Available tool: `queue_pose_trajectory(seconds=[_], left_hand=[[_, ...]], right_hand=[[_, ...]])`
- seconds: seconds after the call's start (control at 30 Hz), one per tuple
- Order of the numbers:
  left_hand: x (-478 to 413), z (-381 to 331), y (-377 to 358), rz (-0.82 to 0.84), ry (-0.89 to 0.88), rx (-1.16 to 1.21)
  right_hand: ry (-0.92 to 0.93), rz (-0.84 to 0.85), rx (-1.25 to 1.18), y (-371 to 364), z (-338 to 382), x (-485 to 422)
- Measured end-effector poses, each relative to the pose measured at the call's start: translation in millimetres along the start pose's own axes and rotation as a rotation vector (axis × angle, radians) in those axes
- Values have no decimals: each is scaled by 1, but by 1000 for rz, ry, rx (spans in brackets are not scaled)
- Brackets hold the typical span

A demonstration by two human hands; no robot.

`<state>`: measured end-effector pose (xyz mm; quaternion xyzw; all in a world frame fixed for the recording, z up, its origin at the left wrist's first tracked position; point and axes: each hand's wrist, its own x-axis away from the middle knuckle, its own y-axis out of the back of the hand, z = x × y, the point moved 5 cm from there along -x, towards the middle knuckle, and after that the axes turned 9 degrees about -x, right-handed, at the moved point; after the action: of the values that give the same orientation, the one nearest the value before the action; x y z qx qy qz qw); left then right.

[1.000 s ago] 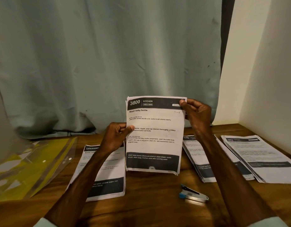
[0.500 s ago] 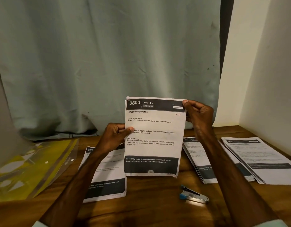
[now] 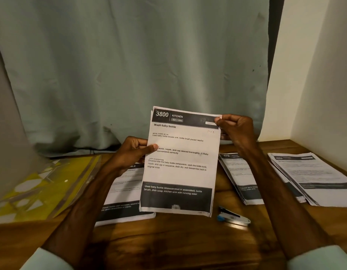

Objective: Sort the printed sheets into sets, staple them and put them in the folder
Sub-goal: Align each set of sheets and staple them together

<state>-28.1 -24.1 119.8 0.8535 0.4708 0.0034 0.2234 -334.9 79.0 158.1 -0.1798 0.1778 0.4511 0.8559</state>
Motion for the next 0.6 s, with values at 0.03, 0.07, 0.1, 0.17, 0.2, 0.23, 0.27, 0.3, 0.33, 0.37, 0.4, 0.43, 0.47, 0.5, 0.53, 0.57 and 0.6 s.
queue_pose_trajectory(seconds=[0.03,0.07,0.1,0.17,0.2,0.23,0.27,0.3,0.33,0.37,0.4,0.43,0.47,0.5,0.53,0.57,0.6], left_hand=[[2,3,1,14,22,3],[3,7,1,31,47,-3],[5,10,2,50,71,-11],[8,17,2,70,116,-7],[8,19,3,71,128,1],[9,22,1,70,148,8],[9,25,1,72,168,13],[10,29,-1,82,198,16],[10,35,-3,94,232,13],[11,42,-7,109,269,9],[12,50,-12,125,313,7],[14,58,-18,142,356,11],[16,65,-25,157,395,12],[18,73,-32,168,428,3],[20,79,-39,176,447,-21],[20,87,-46,174,467,-55],[19,92,-52,162,478,-98]], right_hand=[[-36,31,2,0,-3,1],[-78,53,3,-1,-7,2],[-111,64,2,-1,-10,2],[-141,67,-16,-2,-19,4],[-145,60,-22,-2,-24,3],[-152,51,-12,-1,-31,4],[-158,47,9,-1,-37,2],[-168,51,27,0,-46,2],[-182,56,43,0,-55,2],[-199,60,57,1,-64,3],[-213,59,80,2,-74,4],[-221,57,113,5,-84,5],[-228,60,149,6,-93,7],[-243,67,174,8,-103,10],[-267,76,186,11,-114,12],[-298,82,193,13,-125,15],[-328,82,207,16,-135,16]])
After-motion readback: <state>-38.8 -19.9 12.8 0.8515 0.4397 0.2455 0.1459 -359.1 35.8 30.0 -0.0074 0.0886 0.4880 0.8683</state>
